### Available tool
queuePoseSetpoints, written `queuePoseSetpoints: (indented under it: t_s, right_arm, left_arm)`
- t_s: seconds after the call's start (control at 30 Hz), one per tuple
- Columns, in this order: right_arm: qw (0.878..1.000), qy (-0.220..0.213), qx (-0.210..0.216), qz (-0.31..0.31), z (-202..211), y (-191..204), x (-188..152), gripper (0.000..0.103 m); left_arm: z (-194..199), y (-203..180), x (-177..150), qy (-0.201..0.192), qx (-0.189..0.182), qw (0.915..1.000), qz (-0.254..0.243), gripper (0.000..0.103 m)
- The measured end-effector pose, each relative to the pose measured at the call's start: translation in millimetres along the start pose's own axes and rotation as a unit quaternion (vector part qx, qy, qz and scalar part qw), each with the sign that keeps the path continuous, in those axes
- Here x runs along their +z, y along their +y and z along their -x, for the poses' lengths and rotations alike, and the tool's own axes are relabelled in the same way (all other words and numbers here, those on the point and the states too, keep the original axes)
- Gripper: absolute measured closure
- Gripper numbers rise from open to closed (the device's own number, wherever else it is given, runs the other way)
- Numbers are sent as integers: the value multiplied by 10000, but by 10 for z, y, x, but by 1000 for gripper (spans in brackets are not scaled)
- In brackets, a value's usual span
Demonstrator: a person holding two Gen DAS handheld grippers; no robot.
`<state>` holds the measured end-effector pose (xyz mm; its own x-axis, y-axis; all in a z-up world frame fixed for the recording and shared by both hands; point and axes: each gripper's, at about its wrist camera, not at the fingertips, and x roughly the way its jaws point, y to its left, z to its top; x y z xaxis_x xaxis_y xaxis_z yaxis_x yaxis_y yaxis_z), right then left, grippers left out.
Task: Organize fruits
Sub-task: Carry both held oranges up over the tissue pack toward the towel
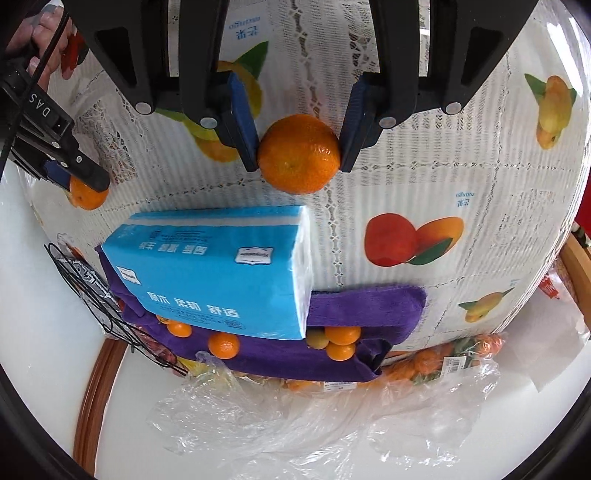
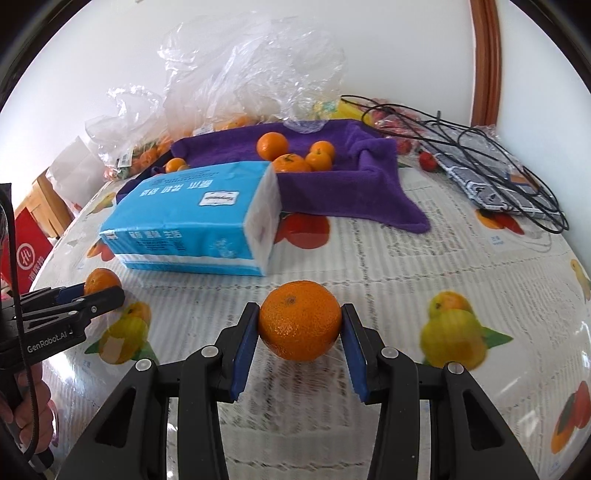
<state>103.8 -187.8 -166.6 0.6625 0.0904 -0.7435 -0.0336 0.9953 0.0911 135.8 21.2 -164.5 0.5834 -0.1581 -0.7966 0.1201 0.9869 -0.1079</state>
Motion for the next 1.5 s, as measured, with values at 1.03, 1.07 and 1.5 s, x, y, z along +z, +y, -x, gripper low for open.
queuePoseSetpoints:
  t_s: [1.03, 1.07, 1.5]
  right_arm:
    - [9992, 295, -171, 211, -151, 127, 6, 59]
    - [9992, 292, -159, 203, -149, 124, 6, 58]
    - [9996, 266, -103, 60, -128, 60, 16, 59]
  left_arm:
    - [-40, -17, -41, -234, 150, 9996, -55, 61]
    - [-39, -17, -41, -236, 154, 9996, -58, 61]
    - [9, 7, -51, -262, 97, 9996, 68, 62]
